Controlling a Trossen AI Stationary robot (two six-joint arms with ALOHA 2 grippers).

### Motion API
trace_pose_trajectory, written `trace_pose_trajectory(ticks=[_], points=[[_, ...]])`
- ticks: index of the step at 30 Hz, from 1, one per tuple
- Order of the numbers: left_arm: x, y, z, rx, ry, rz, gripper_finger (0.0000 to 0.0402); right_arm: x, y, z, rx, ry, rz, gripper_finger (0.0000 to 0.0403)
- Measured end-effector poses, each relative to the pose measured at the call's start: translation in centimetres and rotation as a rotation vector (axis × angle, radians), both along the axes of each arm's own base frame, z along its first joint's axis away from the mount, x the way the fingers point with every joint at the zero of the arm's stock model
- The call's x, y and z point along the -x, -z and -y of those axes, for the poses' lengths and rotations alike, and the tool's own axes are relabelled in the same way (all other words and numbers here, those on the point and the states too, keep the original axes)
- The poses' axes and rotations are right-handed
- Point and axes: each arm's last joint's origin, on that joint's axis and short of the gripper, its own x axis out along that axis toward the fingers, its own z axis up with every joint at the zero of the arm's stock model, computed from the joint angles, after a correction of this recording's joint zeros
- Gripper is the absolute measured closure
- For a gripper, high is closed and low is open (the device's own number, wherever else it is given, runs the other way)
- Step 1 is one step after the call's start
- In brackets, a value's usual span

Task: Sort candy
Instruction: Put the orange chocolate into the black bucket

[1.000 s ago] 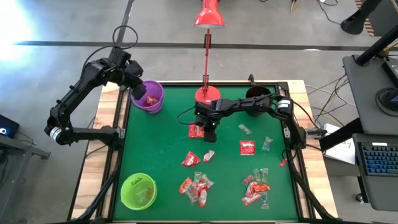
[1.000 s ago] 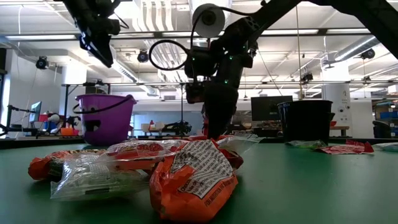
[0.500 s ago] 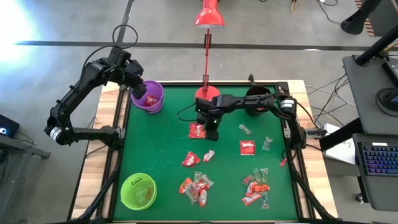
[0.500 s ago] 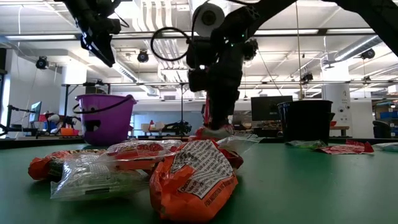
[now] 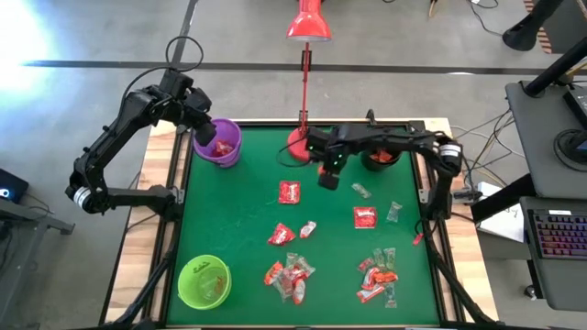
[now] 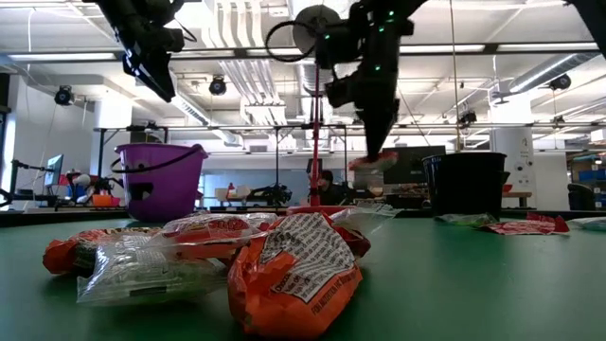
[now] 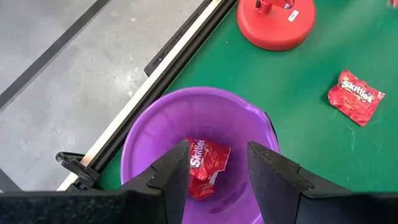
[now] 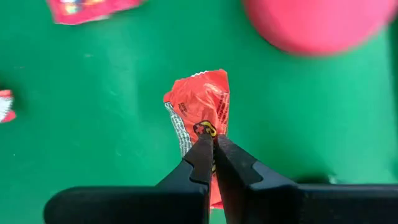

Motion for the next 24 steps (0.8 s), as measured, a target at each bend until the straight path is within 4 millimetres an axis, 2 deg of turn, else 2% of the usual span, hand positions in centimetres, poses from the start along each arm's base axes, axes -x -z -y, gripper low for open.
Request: trace_pose_trajectory(ticks=[4, 14, 20, 24], points=[[0.0, 0.0, 0.0, 0.0, 0.0, 0.0, 0.026, 1.9, -2.0, 1.1, 0.034, 0.097, 0.012, 0.0394], [0.0, 0.0, 0.0, 0.0, 0.0, 0.0, 0.026, 8.1, -6.1, 3.8, 0.121, 0.357, -0.072, 0.0394], [0.0, 0.0, 0.0, 0.0, 0.0, 0.0, 0.026, 10.6, -6.8, 5.3, 0.102, 0.48, -0.106, 0.0394], [0.0, 0.0, 0.0, 0.0, 0.0, 0.0, 0.026, 11.1, -6.8, 5.7, 0.09, 0.508, -0.116, 0.0394]])
